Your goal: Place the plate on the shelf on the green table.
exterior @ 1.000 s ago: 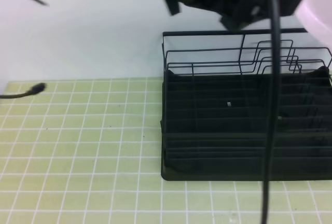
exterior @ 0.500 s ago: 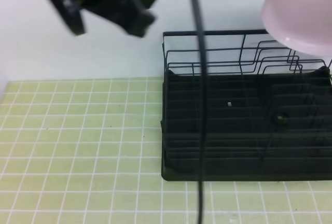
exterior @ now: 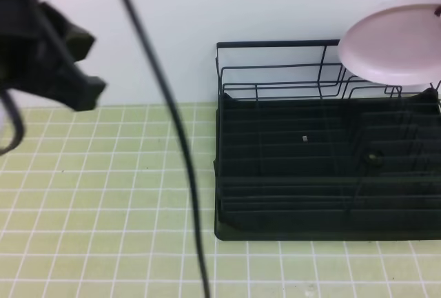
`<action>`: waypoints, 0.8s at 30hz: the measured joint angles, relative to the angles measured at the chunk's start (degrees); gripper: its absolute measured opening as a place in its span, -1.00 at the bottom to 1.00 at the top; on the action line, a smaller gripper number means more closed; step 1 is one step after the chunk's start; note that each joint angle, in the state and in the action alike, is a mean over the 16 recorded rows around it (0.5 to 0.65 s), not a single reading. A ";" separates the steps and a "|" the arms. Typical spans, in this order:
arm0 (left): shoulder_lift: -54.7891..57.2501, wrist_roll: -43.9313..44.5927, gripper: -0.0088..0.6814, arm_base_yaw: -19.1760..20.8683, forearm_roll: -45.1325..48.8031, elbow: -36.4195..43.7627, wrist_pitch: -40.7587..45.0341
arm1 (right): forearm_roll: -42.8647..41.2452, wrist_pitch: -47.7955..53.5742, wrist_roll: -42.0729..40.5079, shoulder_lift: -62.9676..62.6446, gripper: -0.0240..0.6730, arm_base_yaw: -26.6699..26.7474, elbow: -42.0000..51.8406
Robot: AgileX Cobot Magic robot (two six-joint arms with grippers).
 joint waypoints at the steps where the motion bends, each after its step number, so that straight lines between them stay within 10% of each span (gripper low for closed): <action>1: -1.01 -1.25 -0.98 0.00 0.99 1.55 -1.11 | -0.24 -0.01 -0.26 0.47 -0.94 0.02 -0.20; 24: -8.77 -11.60 -0.98 0.00 8.01 14.70 -9.67 | -0.78 1.35 -8.96 8.98 -0.94 0.33 -0.55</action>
